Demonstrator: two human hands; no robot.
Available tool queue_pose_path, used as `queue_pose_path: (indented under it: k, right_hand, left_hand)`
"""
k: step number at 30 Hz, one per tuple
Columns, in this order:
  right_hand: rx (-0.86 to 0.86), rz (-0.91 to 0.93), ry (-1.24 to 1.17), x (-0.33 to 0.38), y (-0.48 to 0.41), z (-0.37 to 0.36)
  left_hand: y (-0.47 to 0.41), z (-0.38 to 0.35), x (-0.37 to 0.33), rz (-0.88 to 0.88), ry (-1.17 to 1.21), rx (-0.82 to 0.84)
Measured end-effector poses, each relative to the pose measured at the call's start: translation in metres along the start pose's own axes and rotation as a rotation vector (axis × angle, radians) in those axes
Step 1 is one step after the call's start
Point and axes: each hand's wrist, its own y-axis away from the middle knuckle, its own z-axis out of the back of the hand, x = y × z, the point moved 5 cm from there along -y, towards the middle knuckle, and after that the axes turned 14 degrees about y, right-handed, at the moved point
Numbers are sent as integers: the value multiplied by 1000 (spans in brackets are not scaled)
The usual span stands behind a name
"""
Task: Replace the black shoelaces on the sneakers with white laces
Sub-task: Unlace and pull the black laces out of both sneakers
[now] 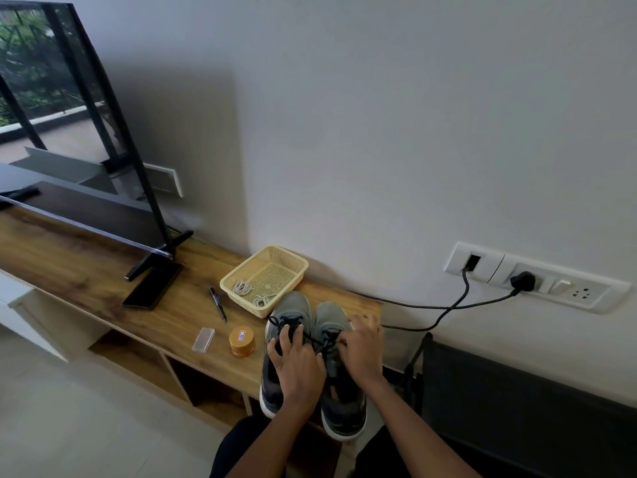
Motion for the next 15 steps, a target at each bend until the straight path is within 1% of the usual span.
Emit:
queue_pose_path:
  k: [1, 3, 6, 9, 10, 11, 12, 13, 15]
  right_hand:
    - [-28, -49, -15, -6, -1, 5]
    - [-25, -193, -65, -21, -2, 7]
    - [33, -479, -181, -49, 1, 1]
    - [128, -793, -400, -75, 14, -14]
    - [163, -871, -489, -78, 20, -20]
    - [201, -918, -550, -79, 24, -24]
    - [232, -922, -569, -77, 27, -25]
    - [253, -887, -551, -74, 26, -25]
    - [270, -710, -408, -63, 18, -17]
  left_hand:
    - [0, 0, 0, 1, 2, -3]
    - [0, 0, 0, 3, 9, -7]
    - [0, 0, 2, 4, 15, -11]
    - [0, 0, 3, 1, 11, -12]
    - [0, -1, 3, 0, 14, -9]
    - [1, -1, 2, -1, 18, -5]
    - [1, -1, 2, -2, 22, -3]
    - [0, -1, 2, -1, 23, -1]
    - [0, -1, 1, -2, 22, 3]
